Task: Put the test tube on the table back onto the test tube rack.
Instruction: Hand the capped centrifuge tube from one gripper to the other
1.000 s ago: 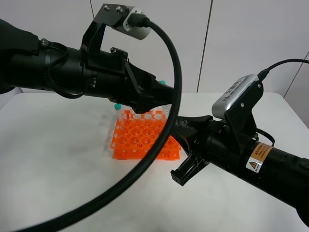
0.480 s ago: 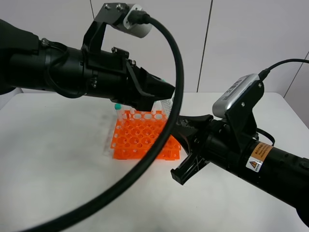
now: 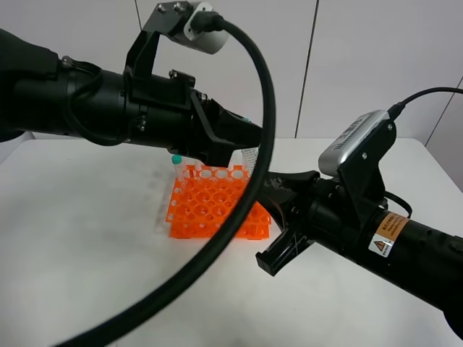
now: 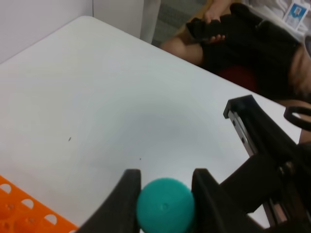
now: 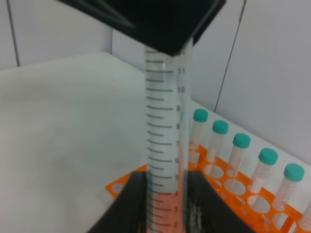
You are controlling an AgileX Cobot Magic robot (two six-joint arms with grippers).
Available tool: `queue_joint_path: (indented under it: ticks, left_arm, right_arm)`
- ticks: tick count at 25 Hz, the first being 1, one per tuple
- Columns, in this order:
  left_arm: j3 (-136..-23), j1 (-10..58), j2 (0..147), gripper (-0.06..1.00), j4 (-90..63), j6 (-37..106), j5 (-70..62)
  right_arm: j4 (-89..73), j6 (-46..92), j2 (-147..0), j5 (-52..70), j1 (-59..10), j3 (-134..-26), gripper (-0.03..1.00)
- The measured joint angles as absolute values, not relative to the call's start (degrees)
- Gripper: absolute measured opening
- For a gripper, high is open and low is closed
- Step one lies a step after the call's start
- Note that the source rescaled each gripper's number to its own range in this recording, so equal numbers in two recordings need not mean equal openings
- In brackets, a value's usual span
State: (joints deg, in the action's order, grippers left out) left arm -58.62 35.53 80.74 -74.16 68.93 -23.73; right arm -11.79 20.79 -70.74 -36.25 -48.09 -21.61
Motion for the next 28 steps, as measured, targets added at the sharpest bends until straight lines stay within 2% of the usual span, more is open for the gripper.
queue_joint_path:
  ticks: [9, 10, 13, 16, 28]
  left_arm:
    - [-58.62, 35.48, 80.74, 0.01, -78.61, 73.52, -23.44]
    - [-58.62, 35.48, 80.74, 0.01, -78.66, 73.52, -23.44]
    - [-58.62, 35.48, 80.74, 0.01, -79.40, 73.65, -22.30]
    - [-58.62, 35.48, 80.74, 0.00, -79.45, 73.70, -20.28]
    - [-58.62, 35.48, 80.74, 0.00, -79.68, 73.78, -19.84]
  right_arm:
    - [-8.26, 16.74, -70.68, -37.40, -47.92, -21.61, 0.26]
    - [-7.51, 15.80, -70.68, -37.40, -47.92, -21.61, 0.28]
    - [-3.36, 15.38, -70.68, -37.06, -48.05, -21.61, 0.42]
    - [-2.14, 15.38, -70.68, -37.06, -48.10, -21.61, 0.48]
    - [-9.43, 22.17, -70.68, -35.49, -48.10, -21.61, 0.49]
